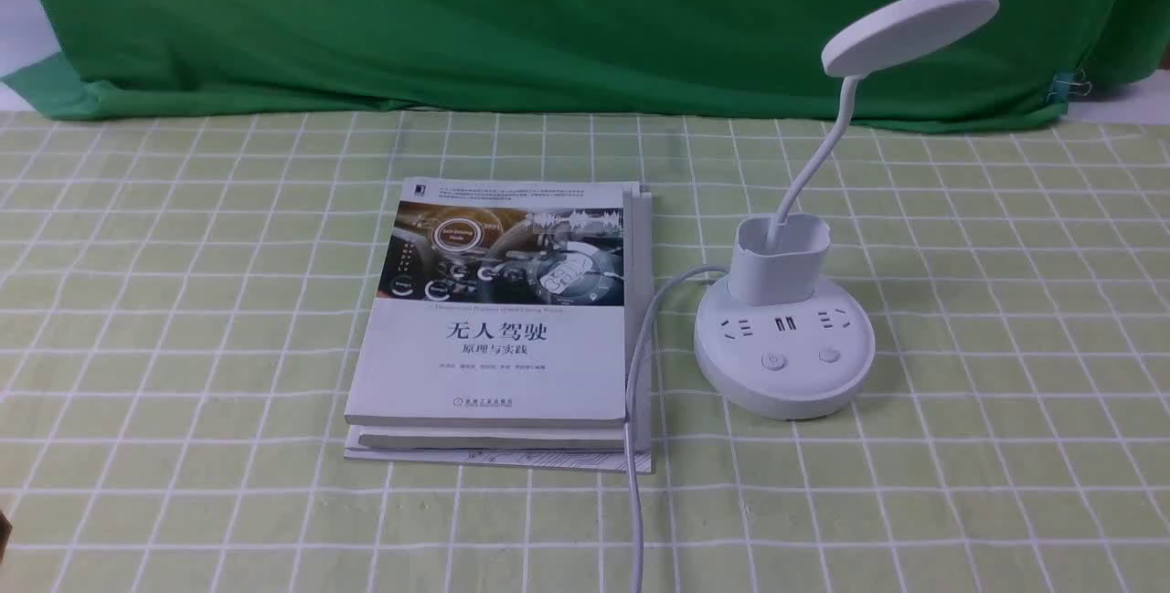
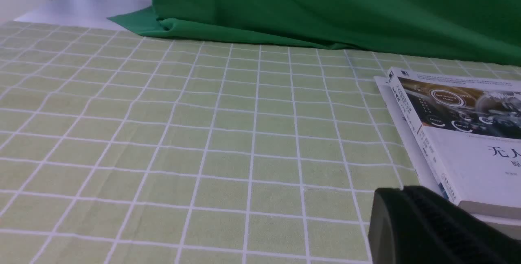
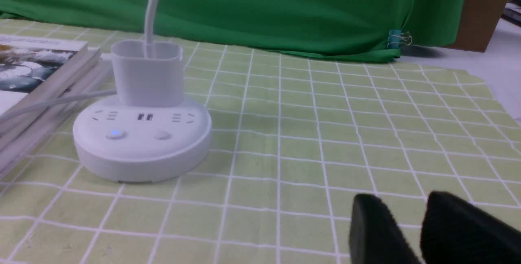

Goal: Turn on the table lamp on the green coffee tablecloth with your hand.
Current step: 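Press the button on the base of the white desk lamp with the right gripper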

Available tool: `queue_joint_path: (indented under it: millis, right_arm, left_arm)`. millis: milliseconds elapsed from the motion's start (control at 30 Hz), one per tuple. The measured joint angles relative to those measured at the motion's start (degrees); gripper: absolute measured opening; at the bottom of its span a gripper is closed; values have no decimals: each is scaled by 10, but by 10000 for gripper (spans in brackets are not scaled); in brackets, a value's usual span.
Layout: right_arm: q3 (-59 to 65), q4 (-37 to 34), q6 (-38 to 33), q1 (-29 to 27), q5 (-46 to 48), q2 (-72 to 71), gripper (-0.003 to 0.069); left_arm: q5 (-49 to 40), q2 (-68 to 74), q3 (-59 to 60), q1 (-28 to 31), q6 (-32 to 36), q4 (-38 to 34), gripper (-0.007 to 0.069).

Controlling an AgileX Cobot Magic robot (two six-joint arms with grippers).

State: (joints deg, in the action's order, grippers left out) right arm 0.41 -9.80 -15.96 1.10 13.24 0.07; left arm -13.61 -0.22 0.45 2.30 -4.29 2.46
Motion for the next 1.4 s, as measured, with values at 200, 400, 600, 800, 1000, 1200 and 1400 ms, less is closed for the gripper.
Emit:
queue_joint_path:
  millis: [200, 400, 600, 800, 1000, 1200, 1400]
  right_arm:
    - [0, 0, -1, 0, 0, 0, 242]
    - [0, -4, 27, 0, -3, 0, 242]
    - [0, -9, 213, 0, -46, 0, 242]
    - [0, -9, 402, 0, -106, 0, 242]
    - [0, -10, 416, 1, -125, 0, 203]
    - [-81, -10, 316, 34, -31, 72, 36]
    - [-263, -10, 151, 79, 178, 285, 32]
  left_arm:
    - [0, 0, 0, 0, 0, 0, 3]
    - [0, 0, 0, 0, 0, 0, 3]
    - [0, 0, 0, 0, 0, 0, 3]
    - [0, 0, 0, 0, 0, 0, 3]
    - [0, 0, 0, 0, 0, 0, 3]
    - [0, 0, 0, 0, 0, 0, 3]
    - [0, 0, 0, 0, 0, 0, 3]
